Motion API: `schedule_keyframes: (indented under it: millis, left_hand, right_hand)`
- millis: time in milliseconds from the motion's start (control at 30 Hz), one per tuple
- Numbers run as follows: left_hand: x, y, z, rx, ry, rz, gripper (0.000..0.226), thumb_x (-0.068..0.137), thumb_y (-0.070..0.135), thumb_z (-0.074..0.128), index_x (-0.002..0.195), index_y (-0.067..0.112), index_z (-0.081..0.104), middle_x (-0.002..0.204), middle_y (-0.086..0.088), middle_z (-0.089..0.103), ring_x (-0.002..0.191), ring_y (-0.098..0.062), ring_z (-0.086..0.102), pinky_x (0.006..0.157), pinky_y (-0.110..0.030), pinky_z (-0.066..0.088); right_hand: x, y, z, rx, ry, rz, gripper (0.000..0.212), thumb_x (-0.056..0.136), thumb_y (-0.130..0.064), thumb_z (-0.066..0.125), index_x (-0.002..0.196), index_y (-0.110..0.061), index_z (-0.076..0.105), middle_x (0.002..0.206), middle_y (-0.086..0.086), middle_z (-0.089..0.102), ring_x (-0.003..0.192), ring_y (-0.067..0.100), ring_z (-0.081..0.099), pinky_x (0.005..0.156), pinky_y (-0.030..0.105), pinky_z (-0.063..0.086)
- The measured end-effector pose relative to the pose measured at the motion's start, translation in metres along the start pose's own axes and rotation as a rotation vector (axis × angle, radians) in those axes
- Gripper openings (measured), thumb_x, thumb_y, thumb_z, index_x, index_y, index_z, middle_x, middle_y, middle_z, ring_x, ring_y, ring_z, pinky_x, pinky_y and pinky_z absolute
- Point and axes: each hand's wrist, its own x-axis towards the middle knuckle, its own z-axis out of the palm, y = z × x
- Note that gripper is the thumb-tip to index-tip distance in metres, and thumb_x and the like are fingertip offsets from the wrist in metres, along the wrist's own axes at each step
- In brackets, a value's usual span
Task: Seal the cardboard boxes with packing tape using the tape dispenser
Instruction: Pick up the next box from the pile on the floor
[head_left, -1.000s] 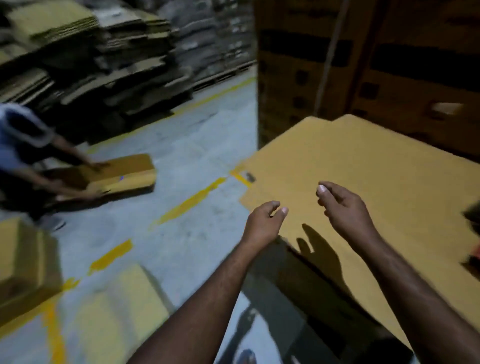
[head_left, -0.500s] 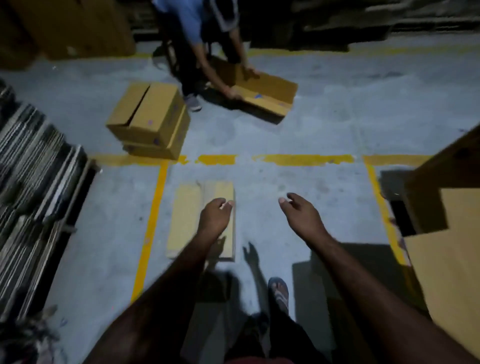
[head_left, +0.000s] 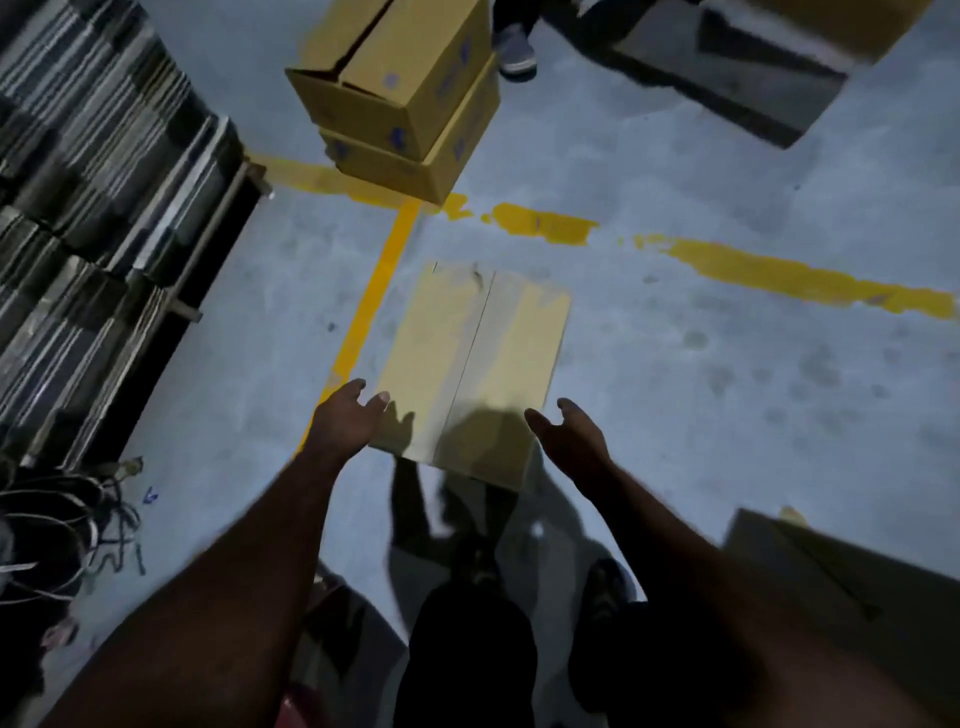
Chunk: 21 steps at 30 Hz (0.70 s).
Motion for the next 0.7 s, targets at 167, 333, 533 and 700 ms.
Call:
schedule_keyframes:
  millis: [167,333,533,700]
  left_hand:
    - [0.093,-0.051,0.065,-0.001,0.047,-0.058,0.065,0.103,0.044,0.055,0.153,0.006,0.041,0.160,-0.013,0.040,0.145,-0.029,0.040,0.115,-0.036,0.029]
    - [0.177,-0.065,0.112,-0.061,0.067,-0.049,0.050,0.101,0.044,0.058,0.141,0.014,0.055,0.148,-0.010,0.053,0.138,-0.027,0.047,0.110,-0.035,0.034]
    - [0.267,-0.060,0.143,-0.089,0.108,-0.037,0.041,0.100,0.046,0.059,0.080,0.013,0.045,0.073,0.002,0.034,0.084,-0.024,0.050,0.072,-0.035,0.032]
    - [0.281,-0.038,0.143,-0.092,0.103,-0.022,0.049,0.096,0.045,0.066,0.080,0.002,0.049,0.078,-0.015,0.048,0.078,-0.028,0.054,0.068,-0.035,0.036]
  right_hand:
    - [0.116,0.057,0.073,0.033,0.011,-0.026,0.061,0.094,-0.047,0.063,0.137,-0.008,0.045,0.135,0.012,0.059,0.119,0.033,0.058,0.093,0.036,0.045]
    - [0.214,0.087,0.092,0.117,0.080,-0.054,0.069,0.087,-0.046,0.072,0.134,-0.008,0.039,0.125,0.012,0.060,0.107,0.032,0.060,0.072,0.031,0.044]
    - [0.302,0.084,0.084,0.188,0.066,-0.084,0.104,0.075,-0.057,0.070,0.152,-0.013,0.014,0.121,0.006,0.058,0.095,0.030,0.061,0.079,0.039,0.051]
    - [0.334,0.087,0.062,0.154,0.069,-0.107,0.091,0.075,-0.052,0.064,0.149,-0.024,0.018,0.103,0.007,0.052,0.082,0.026,0.053,0.070,0.037,0.045]
